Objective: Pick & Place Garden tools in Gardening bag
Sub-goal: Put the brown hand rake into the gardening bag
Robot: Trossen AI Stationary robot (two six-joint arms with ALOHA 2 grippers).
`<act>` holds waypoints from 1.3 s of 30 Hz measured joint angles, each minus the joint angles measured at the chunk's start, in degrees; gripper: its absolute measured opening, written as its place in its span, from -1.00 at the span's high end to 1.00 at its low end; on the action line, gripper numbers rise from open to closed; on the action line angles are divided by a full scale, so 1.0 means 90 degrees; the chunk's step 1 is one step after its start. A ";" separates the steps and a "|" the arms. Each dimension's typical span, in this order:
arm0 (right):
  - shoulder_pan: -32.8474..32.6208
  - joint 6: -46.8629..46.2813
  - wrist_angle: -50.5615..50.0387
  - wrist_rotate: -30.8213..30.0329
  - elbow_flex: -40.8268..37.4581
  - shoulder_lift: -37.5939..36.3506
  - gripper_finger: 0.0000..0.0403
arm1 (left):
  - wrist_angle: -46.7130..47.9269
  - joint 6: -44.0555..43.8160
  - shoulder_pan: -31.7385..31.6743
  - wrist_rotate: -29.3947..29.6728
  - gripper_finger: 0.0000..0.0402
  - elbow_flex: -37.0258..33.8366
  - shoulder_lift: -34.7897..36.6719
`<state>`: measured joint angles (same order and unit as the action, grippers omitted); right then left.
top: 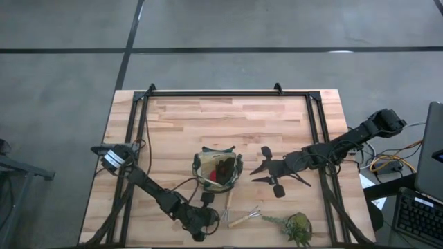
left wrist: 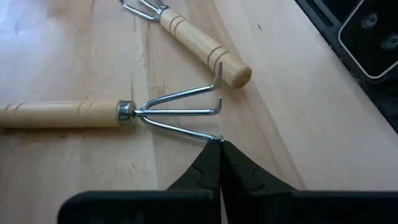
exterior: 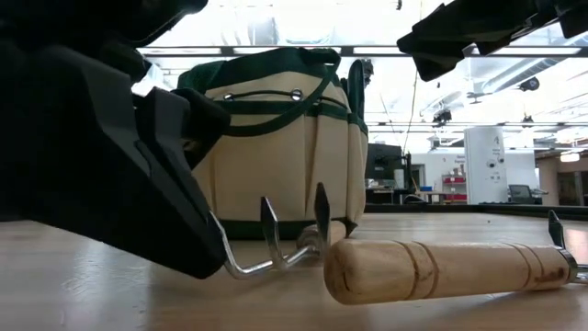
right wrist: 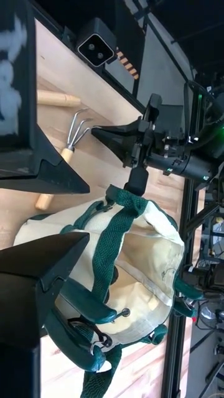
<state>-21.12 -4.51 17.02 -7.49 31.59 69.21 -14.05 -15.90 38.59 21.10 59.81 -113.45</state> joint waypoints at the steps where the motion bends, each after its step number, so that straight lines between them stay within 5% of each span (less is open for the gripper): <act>1: 0.0000 0.0000 -0.0001 0.0002 0.0000 0.0000 0.50 | -0.0011 0.0027 -0.0002 -0.0019 0.99 0.0002 0.0000; 16: -0.0024 -0.0160 -0.0007 0.0032 0.0000 0.0000 0.50 | -0.0252 0.0211 -0.0029 -0.0067 1.00 -0.0008 0.0381; 32: -0.0918 -0.0640 -0.0045 0.0002 -0.0250 0.0221 0.59 | -0.0184 0.0228 -0.0039 -0.0210 1.00 -0.0015 0.0418; 39: -0.0917 -0.0628 0.0229 -0.0024 -0.0250 0.0582 0.58 | 0.0273 -0.0038 -0.0028 -0.0526 0.87 -0.0017 0.0457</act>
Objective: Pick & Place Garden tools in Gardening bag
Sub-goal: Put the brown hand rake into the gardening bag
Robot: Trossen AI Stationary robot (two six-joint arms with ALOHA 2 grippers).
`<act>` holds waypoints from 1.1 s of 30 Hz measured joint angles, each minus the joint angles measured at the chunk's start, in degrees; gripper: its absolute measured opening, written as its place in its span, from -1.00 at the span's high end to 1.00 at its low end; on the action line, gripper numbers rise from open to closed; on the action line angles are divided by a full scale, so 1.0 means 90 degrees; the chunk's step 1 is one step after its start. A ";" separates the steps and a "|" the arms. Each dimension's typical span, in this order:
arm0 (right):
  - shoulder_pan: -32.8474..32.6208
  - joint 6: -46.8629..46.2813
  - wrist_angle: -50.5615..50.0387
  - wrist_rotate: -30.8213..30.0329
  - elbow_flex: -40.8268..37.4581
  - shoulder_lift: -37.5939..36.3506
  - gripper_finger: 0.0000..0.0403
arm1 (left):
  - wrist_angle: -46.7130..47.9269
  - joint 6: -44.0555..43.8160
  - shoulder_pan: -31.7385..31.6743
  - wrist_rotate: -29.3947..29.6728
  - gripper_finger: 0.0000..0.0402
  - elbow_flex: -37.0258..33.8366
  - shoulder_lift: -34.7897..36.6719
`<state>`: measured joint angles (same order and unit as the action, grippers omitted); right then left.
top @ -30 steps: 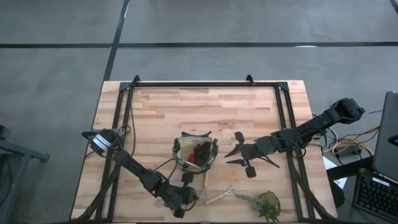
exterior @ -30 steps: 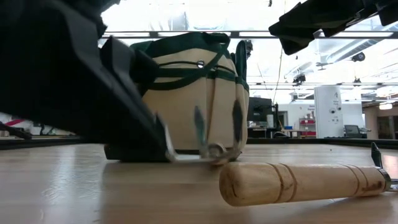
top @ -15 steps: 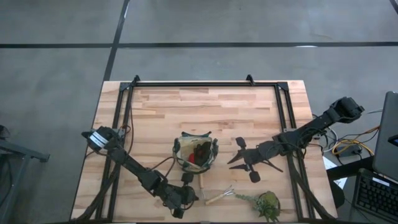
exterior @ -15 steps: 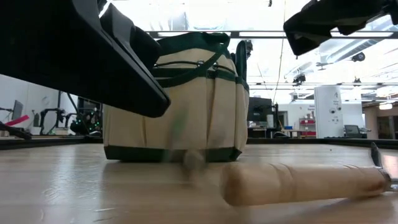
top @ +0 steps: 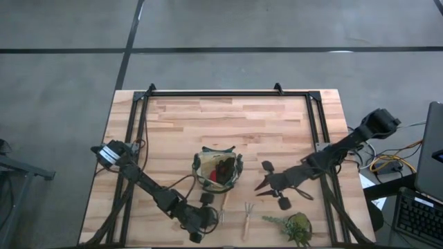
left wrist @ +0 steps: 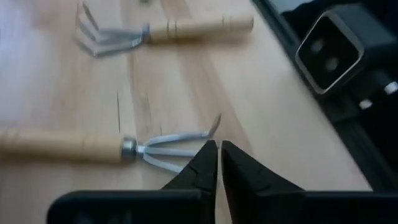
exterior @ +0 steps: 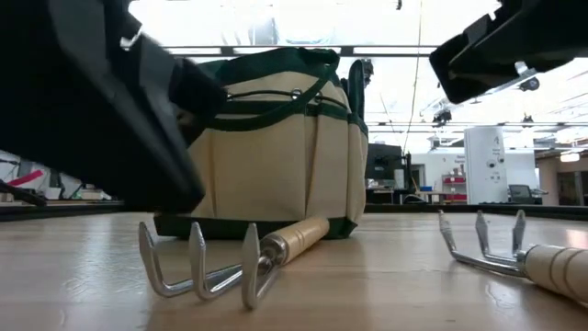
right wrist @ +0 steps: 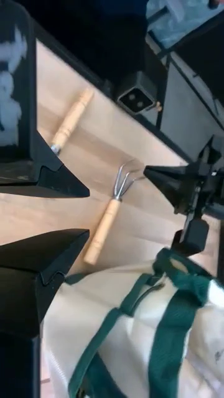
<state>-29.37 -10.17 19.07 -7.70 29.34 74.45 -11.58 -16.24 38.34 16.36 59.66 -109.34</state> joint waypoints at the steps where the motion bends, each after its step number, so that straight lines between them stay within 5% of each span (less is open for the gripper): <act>1: 0.0004 0.0007 0.0047 -0.0004 0.0006 0.0059 0.59 | 0.0117 -0.0115 0.0001 0.0007 0.85 0.0000 0.0004; 18: 0.0003 0.0150 0.0162 -0.0153 0.0279 0.0637 0.63 | 0.0635 -0.0827 -0.0001 0.0022 0.37 -0.0002 0.0024; 33: 0.0003 0.0147 0.0154 -0.0165 0.0279 0.0688 0.71 | -0.0040 -0.0750 -0.0001 -0.0172 0.32 -0.0002 0.0014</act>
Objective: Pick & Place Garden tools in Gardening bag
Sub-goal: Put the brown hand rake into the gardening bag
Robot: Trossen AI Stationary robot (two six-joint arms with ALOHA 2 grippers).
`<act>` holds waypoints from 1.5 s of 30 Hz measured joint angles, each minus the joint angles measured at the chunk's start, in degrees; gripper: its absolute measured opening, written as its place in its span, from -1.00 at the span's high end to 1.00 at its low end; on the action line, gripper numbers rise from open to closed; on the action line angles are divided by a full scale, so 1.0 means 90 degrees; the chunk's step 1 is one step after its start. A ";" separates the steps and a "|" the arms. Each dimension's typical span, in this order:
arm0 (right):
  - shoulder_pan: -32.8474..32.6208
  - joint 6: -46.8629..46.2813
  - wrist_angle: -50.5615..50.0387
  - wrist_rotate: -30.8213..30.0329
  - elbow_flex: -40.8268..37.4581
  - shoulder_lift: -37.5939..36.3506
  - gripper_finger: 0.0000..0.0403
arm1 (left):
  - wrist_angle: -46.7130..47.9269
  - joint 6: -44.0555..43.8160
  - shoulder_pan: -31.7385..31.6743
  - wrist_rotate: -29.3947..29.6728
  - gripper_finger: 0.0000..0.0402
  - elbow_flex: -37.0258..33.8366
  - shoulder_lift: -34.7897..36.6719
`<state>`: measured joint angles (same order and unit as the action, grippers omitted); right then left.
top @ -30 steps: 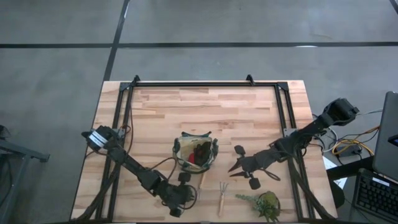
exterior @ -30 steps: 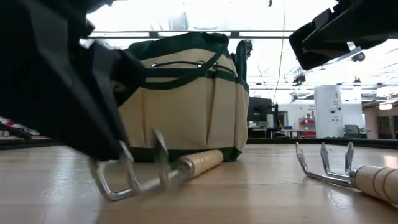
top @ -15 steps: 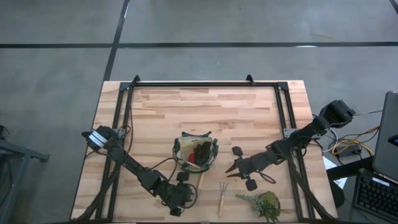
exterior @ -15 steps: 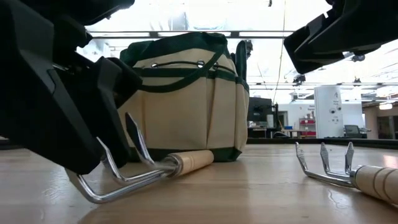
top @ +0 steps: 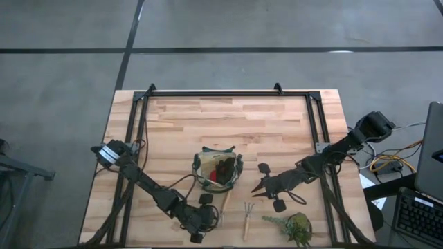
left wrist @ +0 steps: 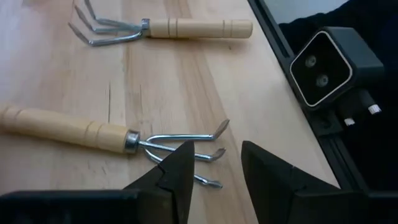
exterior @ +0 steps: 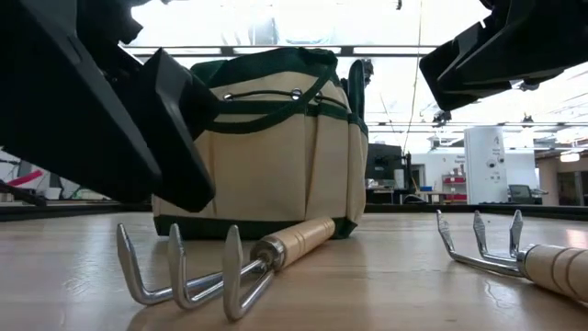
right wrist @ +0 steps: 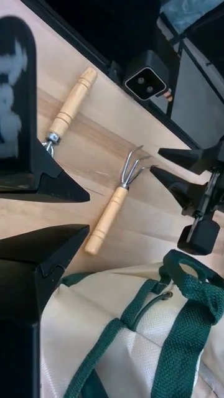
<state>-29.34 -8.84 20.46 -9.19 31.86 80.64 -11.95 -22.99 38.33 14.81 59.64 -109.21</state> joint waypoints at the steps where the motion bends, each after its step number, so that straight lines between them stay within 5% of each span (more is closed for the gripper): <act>1: 0.0000 0.0001 -0.0001 0.0000 0.0000 0.0000 0.70 | -0.0005 -0.0053 0.0000 0.0002 0.32 0.0000 -0.0009; 16: 0.0002 0.0005 0.0001 -0.0065 0.0000 -0.0002 0.72 | -0.0145 0.0117 0.0000 0.0187 0.34 0.0141 -0.0337; 45: 0.0002 0.0005 -0.0004 -0.0165 -0.0002 -0.0007 0.72 | -0.0328 0.0276 -0.0041 -0.0041 0.81 0.0112 -0.0476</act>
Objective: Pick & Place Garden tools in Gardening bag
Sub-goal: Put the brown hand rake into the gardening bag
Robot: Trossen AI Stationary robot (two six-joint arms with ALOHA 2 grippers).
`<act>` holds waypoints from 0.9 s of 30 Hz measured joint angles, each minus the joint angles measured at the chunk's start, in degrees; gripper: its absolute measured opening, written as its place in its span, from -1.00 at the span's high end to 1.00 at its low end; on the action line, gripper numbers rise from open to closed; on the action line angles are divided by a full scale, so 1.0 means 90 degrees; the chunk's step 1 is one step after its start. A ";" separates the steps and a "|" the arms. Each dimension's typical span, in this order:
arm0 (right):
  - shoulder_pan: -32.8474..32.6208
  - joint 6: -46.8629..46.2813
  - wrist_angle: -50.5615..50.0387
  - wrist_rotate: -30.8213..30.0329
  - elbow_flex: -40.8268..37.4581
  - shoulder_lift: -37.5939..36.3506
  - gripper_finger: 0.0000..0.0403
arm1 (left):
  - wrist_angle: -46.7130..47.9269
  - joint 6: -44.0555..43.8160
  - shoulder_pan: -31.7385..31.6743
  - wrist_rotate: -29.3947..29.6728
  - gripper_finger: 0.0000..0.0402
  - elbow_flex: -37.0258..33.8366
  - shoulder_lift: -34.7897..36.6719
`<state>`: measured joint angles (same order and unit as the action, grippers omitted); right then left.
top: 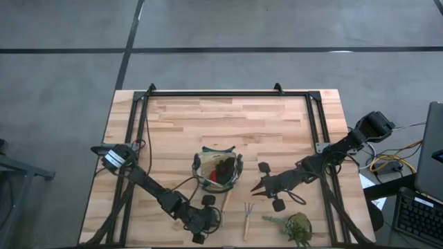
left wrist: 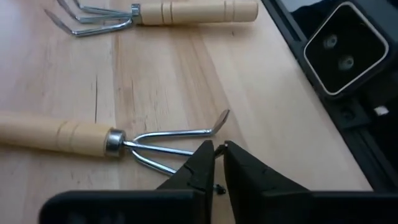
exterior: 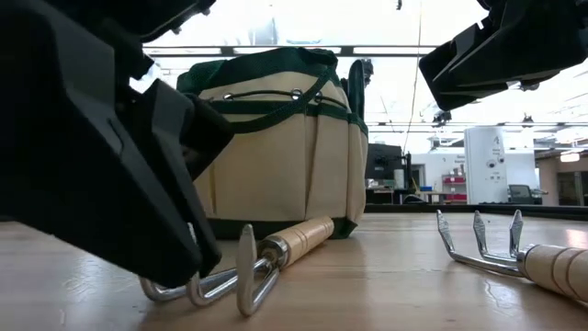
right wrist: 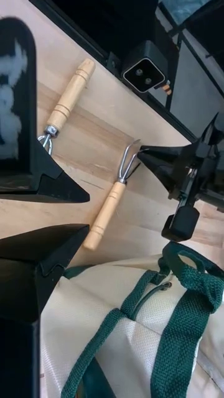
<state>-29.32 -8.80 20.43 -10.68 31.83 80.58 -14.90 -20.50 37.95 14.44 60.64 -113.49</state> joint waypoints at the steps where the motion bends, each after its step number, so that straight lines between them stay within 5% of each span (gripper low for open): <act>1: 0.0000 0.0002 0.0002 0.0000 0.0000 0.0000 0.72 | 0.0000 0.0039 0.0000 0.0002 0.85 0.0000 0.0000; 13: -0.0077 0.0288 0.0352 0.0191 -0.0002 -0.0005 0.72 | -0.0904 0.0059 -0.0219 -0.0110 0.98 0.0000 0.0004; 21: -0.0274 0.0786 0.0324 0.0186 0.0311 0.0012 0.71 | -0.1285 -0.1598 -0.0695 -0.0499 0.99 0.0126 0.0248; 27: -0.0433 0.1278 0.0237 0.0170 0.0604 0.0019 0.52 | -0.1672 -0.1752 -0.0831 -0.0593 0.99 0.0126 0.0599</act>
<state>-33.22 2.70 22.55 -9.14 37.27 80.75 -29.95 -36.27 30.47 9.10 61.78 -108.10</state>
